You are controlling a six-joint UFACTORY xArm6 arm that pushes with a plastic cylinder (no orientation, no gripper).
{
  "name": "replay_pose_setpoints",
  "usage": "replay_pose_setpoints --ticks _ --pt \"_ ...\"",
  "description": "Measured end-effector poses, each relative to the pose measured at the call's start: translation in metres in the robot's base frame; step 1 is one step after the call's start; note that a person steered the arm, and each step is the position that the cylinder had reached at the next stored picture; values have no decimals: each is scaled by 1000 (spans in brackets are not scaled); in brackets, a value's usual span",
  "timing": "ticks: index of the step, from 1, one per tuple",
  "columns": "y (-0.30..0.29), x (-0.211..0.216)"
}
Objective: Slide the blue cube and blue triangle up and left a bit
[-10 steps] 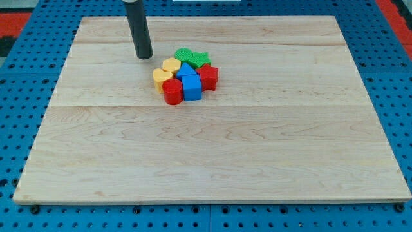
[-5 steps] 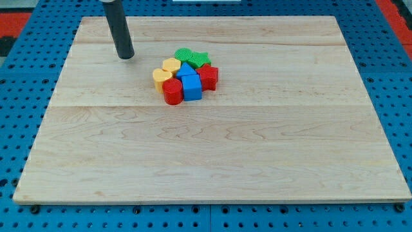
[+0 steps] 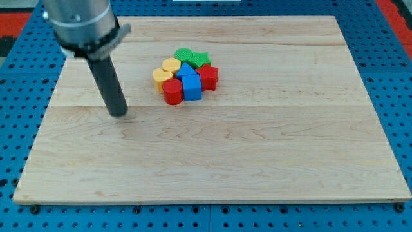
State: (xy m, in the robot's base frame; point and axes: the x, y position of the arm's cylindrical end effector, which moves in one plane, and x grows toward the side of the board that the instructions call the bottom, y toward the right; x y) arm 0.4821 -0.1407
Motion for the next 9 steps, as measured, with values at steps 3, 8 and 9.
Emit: replay_pose_setpoints --ticks 3,8,9 --pt "132 -44" --pt "66 -185" --pt "65 -187"
